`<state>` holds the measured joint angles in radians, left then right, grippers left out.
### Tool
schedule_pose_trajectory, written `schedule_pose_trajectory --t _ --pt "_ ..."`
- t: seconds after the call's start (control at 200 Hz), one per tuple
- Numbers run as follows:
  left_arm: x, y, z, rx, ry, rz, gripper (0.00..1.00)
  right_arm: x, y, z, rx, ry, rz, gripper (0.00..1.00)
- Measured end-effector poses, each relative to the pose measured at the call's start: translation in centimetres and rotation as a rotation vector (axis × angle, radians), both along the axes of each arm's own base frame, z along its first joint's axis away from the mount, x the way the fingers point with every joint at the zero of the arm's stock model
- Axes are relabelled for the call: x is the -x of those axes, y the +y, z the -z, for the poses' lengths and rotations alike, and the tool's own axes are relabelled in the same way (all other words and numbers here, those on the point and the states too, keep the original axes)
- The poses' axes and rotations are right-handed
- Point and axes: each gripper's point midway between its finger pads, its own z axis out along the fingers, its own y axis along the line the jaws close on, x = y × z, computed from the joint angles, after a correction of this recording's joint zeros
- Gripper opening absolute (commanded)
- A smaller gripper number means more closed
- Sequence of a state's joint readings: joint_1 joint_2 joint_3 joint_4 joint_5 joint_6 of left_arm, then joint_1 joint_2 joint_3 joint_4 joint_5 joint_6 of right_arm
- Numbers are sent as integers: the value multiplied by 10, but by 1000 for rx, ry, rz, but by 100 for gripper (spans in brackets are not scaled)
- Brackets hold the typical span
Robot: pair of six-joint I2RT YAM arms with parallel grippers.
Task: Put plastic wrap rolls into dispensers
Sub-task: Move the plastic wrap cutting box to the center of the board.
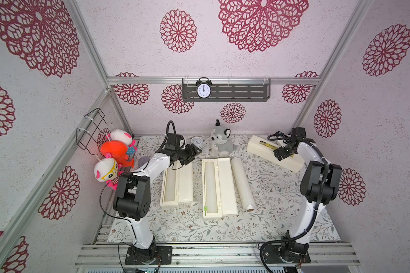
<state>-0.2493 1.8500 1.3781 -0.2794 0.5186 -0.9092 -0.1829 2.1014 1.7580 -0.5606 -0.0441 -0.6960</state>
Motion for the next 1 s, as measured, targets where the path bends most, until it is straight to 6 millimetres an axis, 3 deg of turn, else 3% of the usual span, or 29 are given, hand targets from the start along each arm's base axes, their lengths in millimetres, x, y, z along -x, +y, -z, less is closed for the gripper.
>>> schedule_pose_trajectory --t 0.225,0.345,0.405,0.625,1.001 --pt "-3 5 -2 -16 11 -19 70 -19 -1 -1 5 49 -123 98" --pt "-4 6 2 -23 20 -26 70 -17 0 16 -4 123 -156 98" --pt "-5 6 5 -23 25 -28 70 -16 2 14 -14 131 -158 98" --pt "-6 5 15 -20 48 -28 70 10 20 17 -50 167 -147 94" --pt "-5 2 17 -5 41 -14 70 70 91 14 -192 188 9 89"
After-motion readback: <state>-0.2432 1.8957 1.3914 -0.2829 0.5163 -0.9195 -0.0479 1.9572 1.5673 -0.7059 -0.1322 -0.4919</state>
